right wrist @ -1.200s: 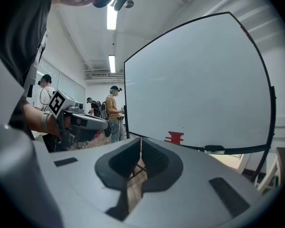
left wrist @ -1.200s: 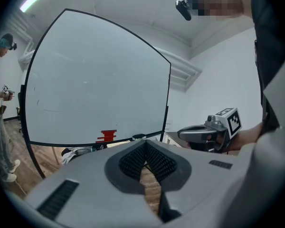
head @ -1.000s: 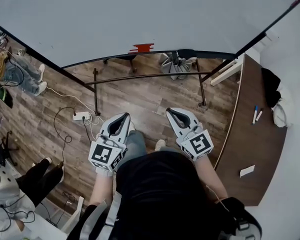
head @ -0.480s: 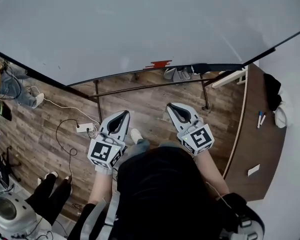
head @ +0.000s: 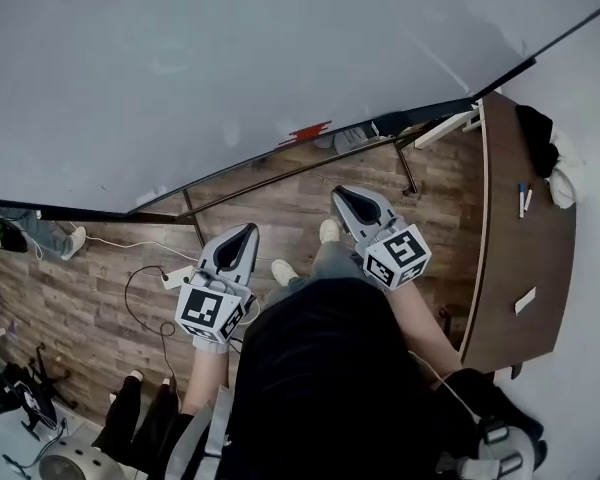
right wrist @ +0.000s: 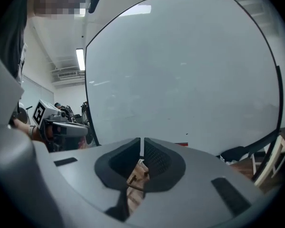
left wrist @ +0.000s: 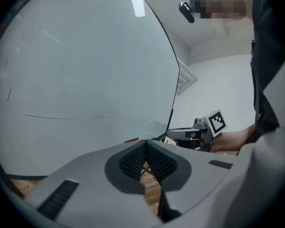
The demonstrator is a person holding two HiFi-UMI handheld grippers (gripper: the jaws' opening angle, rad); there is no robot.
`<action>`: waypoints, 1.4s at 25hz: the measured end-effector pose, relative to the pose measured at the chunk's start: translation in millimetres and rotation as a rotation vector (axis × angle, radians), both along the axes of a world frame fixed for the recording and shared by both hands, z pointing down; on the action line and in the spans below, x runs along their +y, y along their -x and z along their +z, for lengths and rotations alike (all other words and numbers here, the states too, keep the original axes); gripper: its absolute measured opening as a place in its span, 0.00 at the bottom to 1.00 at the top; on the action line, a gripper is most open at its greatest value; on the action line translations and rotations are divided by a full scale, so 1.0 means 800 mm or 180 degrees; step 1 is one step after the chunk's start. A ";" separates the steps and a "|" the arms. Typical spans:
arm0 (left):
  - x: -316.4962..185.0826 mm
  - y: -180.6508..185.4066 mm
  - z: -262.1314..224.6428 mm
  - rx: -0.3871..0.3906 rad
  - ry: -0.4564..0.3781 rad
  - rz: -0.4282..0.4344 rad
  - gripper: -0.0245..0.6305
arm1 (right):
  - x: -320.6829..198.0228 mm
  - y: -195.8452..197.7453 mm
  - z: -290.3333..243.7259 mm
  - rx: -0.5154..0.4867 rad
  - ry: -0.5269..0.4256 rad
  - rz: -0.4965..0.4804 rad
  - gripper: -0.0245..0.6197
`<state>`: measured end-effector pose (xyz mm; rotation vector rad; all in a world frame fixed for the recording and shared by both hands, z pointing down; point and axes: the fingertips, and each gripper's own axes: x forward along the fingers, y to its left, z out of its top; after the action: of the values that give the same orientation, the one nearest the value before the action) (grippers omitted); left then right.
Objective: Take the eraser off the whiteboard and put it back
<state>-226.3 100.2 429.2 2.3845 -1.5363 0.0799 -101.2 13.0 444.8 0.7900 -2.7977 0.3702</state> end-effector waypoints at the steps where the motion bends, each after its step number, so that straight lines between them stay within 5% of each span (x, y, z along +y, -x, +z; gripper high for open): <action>1: -0.006 -0.002 0.001 -0.0007 0.0011 0.0037 0.05 | -0.008 -0.005 0.004 -0.0005 0.0024 0.0057 0.07; 21: -0.138 -0.071 0.022 -0.0167 0.0363 0.0630 0.05 | -0.165 -0.175 0.115 -0.0459 0.0875 0.1339 0.08; 31: -0.183 -0.105 0.032 -0.0306 0.0531 0.0826 0.05 | -0.225 -0.216 0.179 -0.0990 0.1613 0.1671 0.40; 35: -0.196 -0.113 0.035 -0.0370 0.0601 0.0846 0.05 | -0.244 -0.222 0.199 -0.1198 0.1859 0.1733 0.45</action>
<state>-136.0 -56.6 457.5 2.4506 -1.1885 0.4092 76.2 -182.1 604.4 1.4134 -2.4794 1.4732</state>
